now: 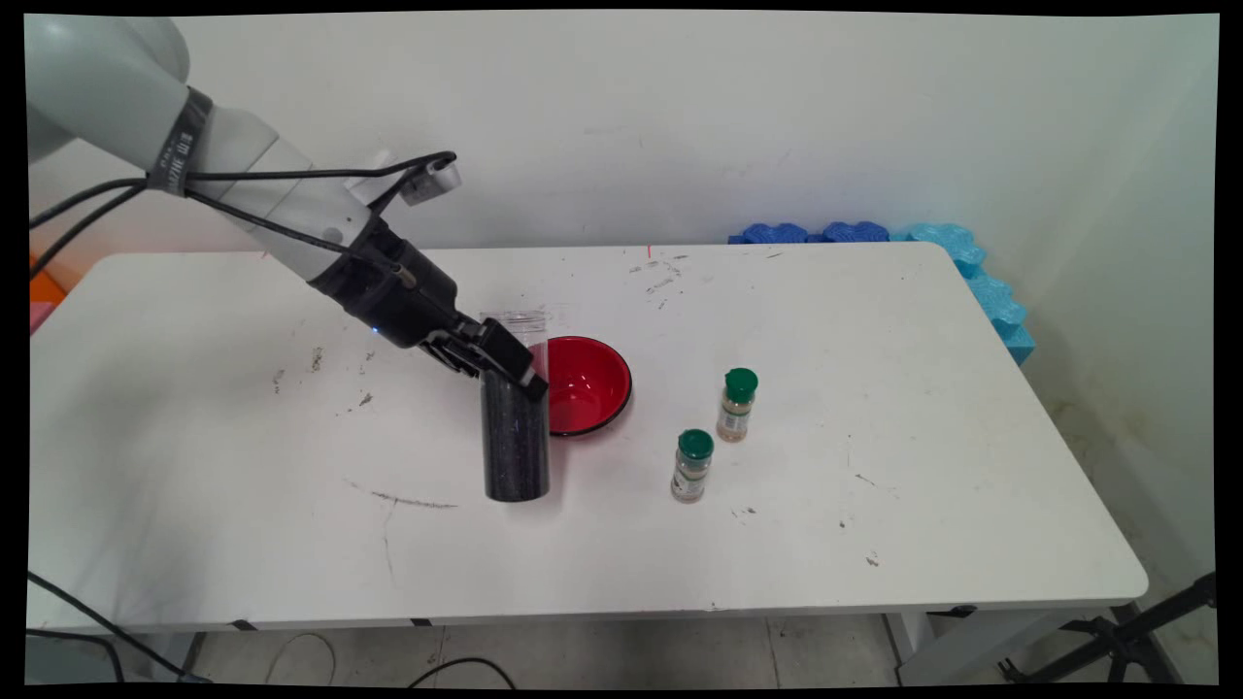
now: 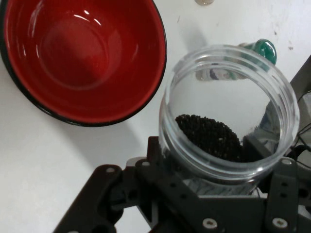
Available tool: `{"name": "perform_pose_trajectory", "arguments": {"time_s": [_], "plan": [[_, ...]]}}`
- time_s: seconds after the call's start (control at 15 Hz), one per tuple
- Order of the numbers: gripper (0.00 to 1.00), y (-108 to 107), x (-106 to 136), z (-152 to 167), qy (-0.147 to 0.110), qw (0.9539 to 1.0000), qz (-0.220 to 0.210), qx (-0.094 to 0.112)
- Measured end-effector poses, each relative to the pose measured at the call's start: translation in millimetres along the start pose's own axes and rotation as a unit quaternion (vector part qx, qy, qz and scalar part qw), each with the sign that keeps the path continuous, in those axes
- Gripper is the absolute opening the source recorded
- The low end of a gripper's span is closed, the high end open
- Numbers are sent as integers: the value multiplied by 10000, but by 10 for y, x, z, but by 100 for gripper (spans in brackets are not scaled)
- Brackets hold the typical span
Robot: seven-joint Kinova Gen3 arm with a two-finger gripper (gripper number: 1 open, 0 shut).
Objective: Pour the black seasoning powder in the red bowl
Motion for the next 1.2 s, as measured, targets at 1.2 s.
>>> {"name": "perform_pose_trajectory", "arguments": {"time_s": [1.2], "plan": [[0,-32,155,203,178,9787,-2002,-416]]}}
